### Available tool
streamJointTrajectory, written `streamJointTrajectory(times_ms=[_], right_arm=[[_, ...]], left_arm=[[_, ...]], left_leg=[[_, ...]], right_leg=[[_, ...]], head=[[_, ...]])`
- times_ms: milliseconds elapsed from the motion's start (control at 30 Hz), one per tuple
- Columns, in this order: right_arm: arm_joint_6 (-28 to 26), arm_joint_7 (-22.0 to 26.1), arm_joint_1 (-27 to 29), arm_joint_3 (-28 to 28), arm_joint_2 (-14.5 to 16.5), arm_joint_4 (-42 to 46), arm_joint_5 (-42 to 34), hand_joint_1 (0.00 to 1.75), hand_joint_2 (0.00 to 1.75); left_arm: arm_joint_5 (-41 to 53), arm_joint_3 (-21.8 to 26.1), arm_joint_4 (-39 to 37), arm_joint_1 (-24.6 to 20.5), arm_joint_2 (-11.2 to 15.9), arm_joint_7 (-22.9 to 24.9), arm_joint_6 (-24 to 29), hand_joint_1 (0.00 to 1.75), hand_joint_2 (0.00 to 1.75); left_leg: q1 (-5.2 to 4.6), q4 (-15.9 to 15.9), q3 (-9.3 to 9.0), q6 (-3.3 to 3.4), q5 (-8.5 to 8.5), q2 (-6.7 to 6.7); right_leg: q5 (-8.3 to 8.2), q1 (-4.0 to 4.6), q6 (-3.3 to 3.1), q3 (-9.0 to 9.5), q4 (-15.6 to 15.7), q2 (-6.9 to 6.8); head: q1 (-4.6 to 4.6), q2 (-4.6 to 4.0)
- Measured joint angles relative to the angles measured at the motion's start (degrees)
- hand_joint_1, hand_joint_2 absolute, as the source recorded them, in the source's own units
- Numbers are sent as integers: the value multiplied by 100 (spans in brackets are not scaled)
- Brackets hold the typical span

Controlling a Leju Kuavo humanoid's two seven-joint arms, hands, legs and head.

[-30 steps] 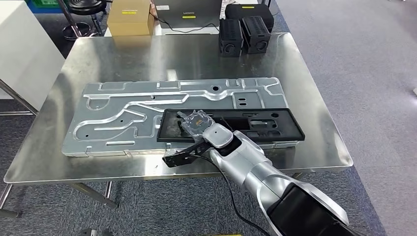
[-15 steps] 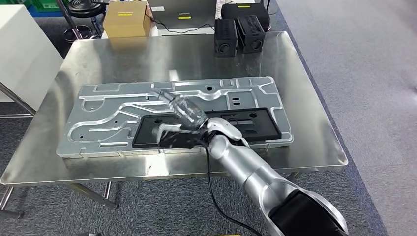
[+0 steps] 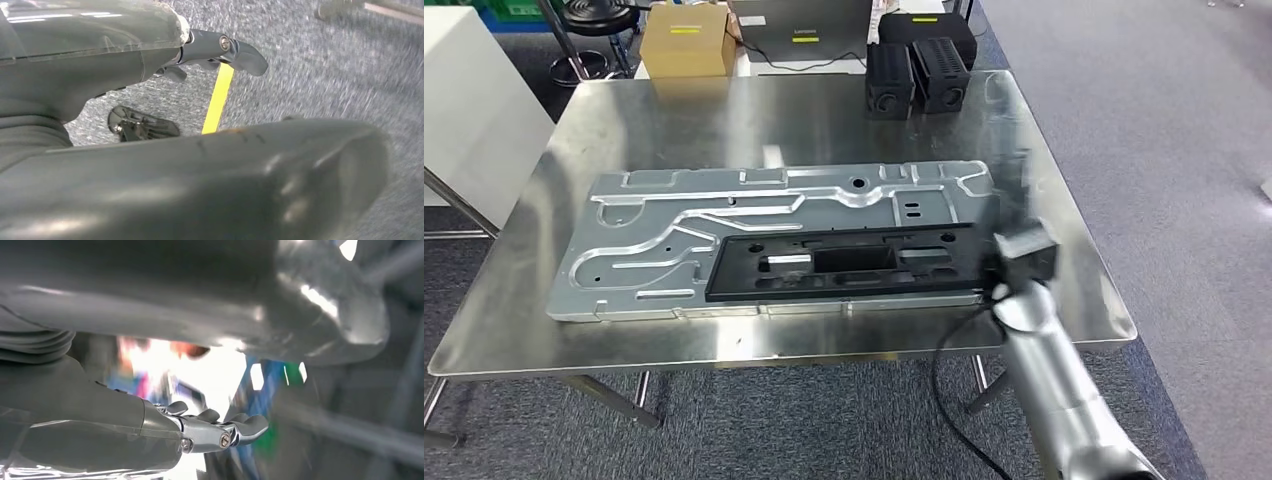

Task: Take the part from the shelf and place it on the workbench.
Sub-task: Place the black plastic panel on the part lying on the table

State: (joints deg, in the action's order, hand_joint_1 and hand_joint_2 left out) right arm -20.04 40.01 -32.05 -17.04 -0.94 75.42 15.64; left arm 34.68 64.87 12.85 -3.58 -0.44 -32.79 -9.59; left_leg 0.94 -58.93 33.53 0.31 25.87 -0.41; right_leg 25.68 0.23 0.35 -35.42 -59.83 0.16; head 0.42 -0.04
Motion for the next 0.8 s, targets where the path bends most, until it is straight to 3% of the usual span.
streamJointTrajectory(times_ms=[67, 133, 167, 200, 233, 300, 367, 500, 567, 633, 667, 700, 733, 800], right_arm=[[-643, 20, 420, 369, -302, 589, 241, 0, 0], [-1115, 22, 935, 844, -597, 1048, 466, 0, 0], [-1279, 5, 1209, 1116, -727, 1215, 597, 0, 0], [-1393, -21, 1487, 1410, -836, 1345, 754, 0, 0], [-1472, -46, 1740, 1706, -920, 1434, 912, 0, 0], [-1510, -56, 2218, 2433, -1068, 1557, 1122, 0, 0], [-1479, -38, 2595, 3107, -1168, 1633, 1135, 0, 0], [-1399, -37, 3242, 4018, -1256, 1669, 1172, 0, 0], [-1232, -37, 3553, 4538, -1214, 1609, 1450, 0, 0], [-1005, -37, 3775, 5098, -1095, 1451, 1825, 0, 0], [-913, -37, 3861, 5378, -1008, 1339, 1992, 0, 0], [-850, -37, 3933, 5637, -921, 1230, 2117, 0, 0], [-815, -37, 3989, 5866, -844, 1138, 2194, 0, 0], [-800, -37, 4068, 6168, -749, 1037, 2246, 0, 0]], left_arm=[[-62, 67, 0, 13, -8, -46, -3, 0, 0], [-129, 146, 0, 31, -19, -74, 14, 0, 0], [-152, 186, 0, 49, -26, -78, 26, 0, 0], [-165, 223, 0, 68, -33, -78, 36, 0, 0], [-168, 253, 0, 83, -42, -73, 44, 0, 0], [-165, 310, 0, 97, -64, -63, 52, 0, 0], [-159, 350, 0, 100, -80, -59, 52, 0, 0], [-144, 401, 0, 97, -102, -33, 37, 0, 0], [-122, 426, 0, 100, -120, -21, 18, 0, 0], [-98, 445, 0, 103, -139, -12, 3, 0, 0], [-93, 453, 0, 102, -144, -10, -2, 0, 0], [-90, 458, 0, 101, -149, -10, -6, 0, 0], [-87, 462, 0, 100, -151, -10, -8, 0, 0], [-86, 464, 1, 87, -152, -10, -11, 0, 0]], left_leg=[[14, 31, -15, 70, -19, 4], [9, 29, -13, 106, -19, -4], [7, 27, -14, 113, -20, -7], [5, 25, -13, 116, -22, -8], [3, 22, -14, 117, -26, -10], [-4, 19, -11, 108, -22, -19], [-22, 10, -1, 68, -20, -31], [-27, -35, 25, -48, 39, -25], [-24, -392, 131, -81, 408, -8], [-21, -1037, 286, -92, 912, 3], [-21, -1275, 305, -95, 1063, 3], [-24, -1343, 240, -93, 1112, 3], [-28, -1198, 70, -84, 1062, 3], [-40, -426, -491, -39, 846, 3]], right_leg=[[273, -24, 75, -175, -421, 8], [620, -47, 126, -520, -1152, 8], [701, -61, 143, -643, -1403, 7], [681, -74, 154, -671, -1461, 7], [571, -86, 156, -587, -1307, 5], [243, -99, 139, -168, -534, -5], [46, -76, 101, 127, 32, -6], [-49, -66, -15, 129, 151, -11], [-113, -85, -95, 88, 188, -48], [-172, -71, -132, 11, 185, -72], [-205, -62, -137, -40, 178, -81], [-242, -56, -135, -99, 166, -84], [-283, -53, -131, -165, 150, -84], [-374, -54, -111, -290, 112, -70]], head=[[1, 0], [4, 0], [4, 0], [5, 0], [5, 0], [5, 0], [1, 0], [-3, 0], [-25, 0], [-48, 0], [-48, 0], [-48, 0], [-49, 0], [-51, 0]])
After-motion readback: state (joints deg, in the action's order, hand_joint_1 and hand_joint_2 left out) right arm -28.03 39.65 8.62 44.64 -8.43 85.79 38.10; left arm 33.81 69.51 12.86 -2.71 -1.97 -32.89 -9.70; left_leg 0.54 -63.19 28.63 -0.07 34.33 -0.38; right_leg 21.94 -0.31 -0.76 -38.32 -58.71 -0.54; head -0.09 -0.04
